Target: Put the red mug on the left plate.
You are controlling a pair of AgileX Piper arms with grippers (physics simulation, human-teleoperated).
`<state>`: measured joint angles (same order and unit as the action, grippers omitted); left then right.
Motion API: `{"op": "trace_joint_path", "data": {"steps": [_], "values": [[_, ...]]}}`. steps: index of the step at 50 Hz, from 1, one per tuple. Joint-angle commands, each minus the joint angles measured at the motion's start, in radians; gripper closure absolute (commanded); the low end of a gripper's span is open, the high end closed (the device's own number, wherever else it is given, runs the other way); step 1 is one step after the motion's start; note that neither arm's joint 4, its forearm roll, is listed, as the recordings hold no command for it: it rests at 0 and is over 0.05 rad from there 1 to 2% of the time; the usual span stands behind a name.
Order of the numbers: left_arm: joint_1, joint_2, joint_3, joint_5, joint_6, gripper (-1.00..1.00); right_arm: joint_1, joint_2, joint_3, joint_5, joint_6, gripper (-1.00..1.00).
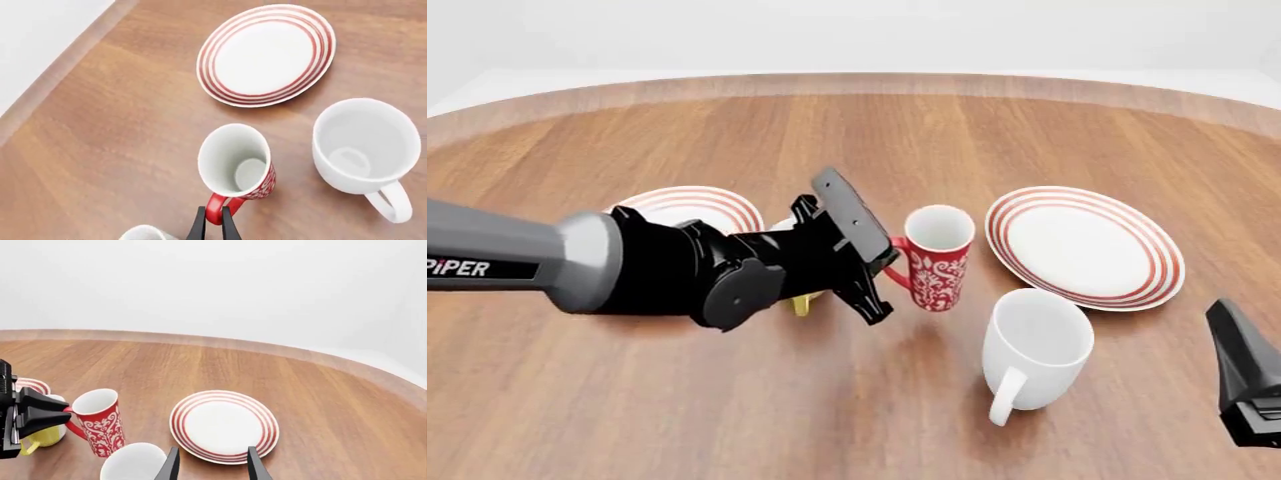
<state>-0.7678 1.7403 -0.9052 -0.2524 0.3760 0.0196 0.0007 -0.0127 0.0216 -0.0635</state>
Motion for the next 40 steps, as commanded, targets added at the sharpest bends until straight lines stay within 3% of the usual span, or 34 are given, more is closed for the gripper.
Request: {"op": "trace_joint_path", "data": {"steps": [1, 40], "values": [[0.011, -0.047, 0.017, 0.000, 0.005, 1.00, 0.000, 0.000, -0.001, 0.001, 0.000, -1.00], [0.057, -0.218, 0.102, -0.003, -0.020, 1.00, 0.003, 0.000, 0.004, -0.003, -0.010, -1.00]]}}
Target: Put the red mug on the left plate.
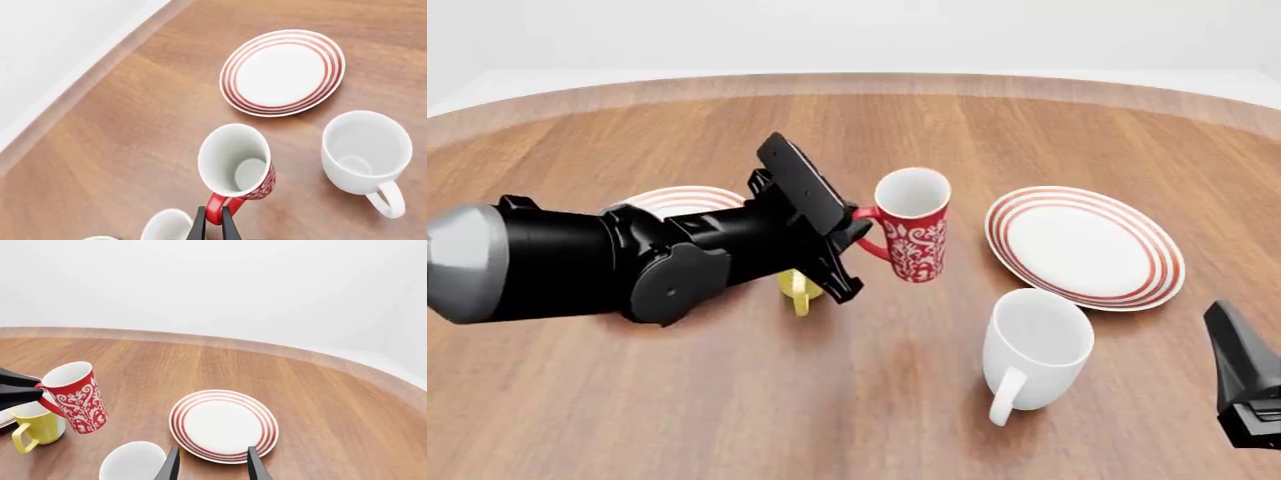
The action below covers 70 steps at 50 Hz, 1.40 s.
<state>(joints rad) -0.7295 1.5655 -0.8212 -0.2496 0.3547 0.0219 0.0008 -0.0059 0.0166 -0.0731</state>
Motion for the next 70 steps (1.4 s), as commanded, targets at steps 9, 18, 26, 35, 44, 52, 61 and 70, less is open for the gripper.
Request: {"op": "trace_joint_path", "data": {"steps": [9, 18, 26, 35, 44, 52, 61, 70], "values": [[0.046, -0.067, 0.029, -0.008, 0.003, 1.00, 0.002, 0.000, -0.002, 0.001, 0.000, -1.00], [0.093, -0.096, 0.040, -0.012, 0.003, 1.00, 0.004, 0.000, -0.002, 0.001, 0.000, -1.00], [0.128, -0.122, 0.055, -0.014, 0.000, 1.00, 0.004, 0.000, -0.009, 0.007, 0.001, -1.00], [0.168, -0.151, 0.080, -0.022, 0.000, 1.00, 0.004, 0.000, -0.009, 0.007, 0.000, -1.00], [0.212, -0.177, 0.114, -0.038, -0.002, 1.00, 0.004, 0.000, -0.009, 0.007, 0.000, -1.00], [0.268, -0.188, 0.141, -0.059, 0.001, 1.00, 0.004, 0.000, -0.009, 0.008, 0.000, -1.00], [0.323, -0.195, 0.163, -0.078, 0.003, 1.00, 0.004, 0.000, -0.009, 0.007, 0.001, -1.00], [0.382, -0.189, 0.173, -0.098, 0.003, 1.00, 0.004, 0.000, -0.009, 0.008, 0.000, -1.00]]}}
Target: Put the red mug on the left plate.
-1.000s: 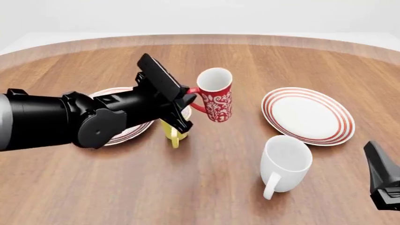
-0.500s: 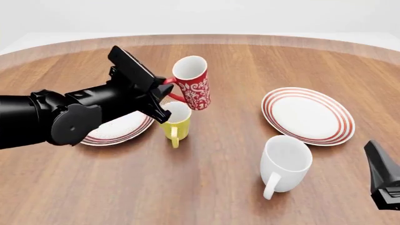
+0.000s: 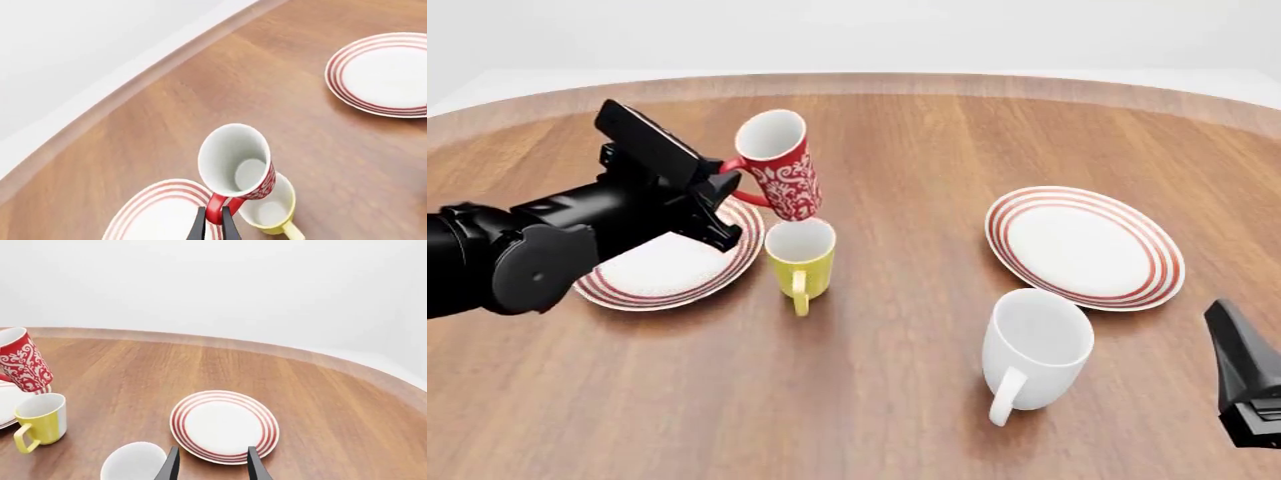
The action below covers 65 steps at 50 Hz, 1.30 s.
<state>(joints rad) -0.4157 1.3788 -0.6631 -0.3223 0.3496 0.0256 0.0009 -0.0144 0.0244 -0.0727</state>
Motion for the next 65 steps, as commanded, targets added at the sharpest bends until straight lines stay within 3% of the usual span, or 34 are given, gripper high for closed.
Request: {"op": "trace_joint_path", "data": {"steps": [1, 31, 65], "values": [[0.075, 0.000, 0.017, -0.030, 0.010, 1.00, 0.001, 0.000, 0.000, 0.000, -0.001, -1.00], [0.285, 0.098, 0.052, -0.155, 0.044, 1.00, 0.004, 0.000, 0.006, -0.003, 0.000, -1.00], [0.392, 0.194, 0.073, -0.242, 0.098, 1.00, 0.002, 0.001, 0.007, -0.001, 0.002, -1.00]]}}
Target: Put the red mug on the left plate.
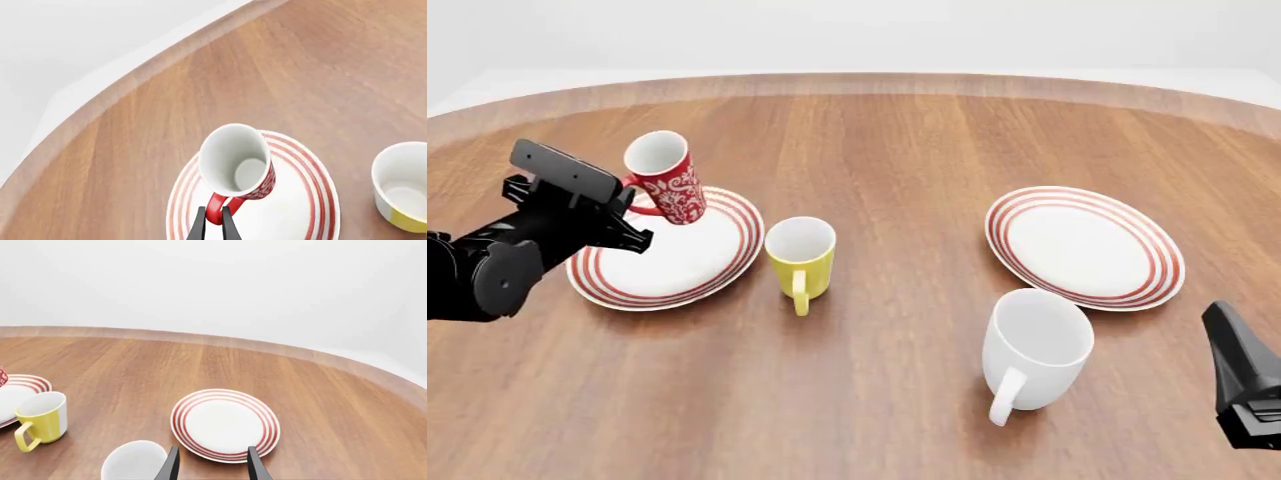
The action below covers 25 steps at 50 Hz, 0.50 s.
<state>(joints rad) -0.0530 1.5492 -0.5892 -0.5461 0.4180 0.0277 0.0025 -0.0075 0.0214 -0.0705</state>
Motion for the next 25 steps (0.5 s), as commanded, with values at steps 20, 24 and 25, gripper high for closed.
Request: {"op": "trace_joint_path", "data": {"steps": [20, 24, 25], "values": [[0.034, 0.079, 0.006, -0.047, 0.041, 1.00, -0.001, 0.000, 0.002, 0.000, 0.000, -1.00], [0.037, 0.092, 0.008, -0.057, 0.043, 1.00, -0.001, 0.004, 0.002, -0.004, 0.000, -1.00], [0.037, 0.095, 0.006, -0.057, 0.043, 1.00, -0.001, 0.004, 0.002, -0.004, 0.000, -1.00]]}}
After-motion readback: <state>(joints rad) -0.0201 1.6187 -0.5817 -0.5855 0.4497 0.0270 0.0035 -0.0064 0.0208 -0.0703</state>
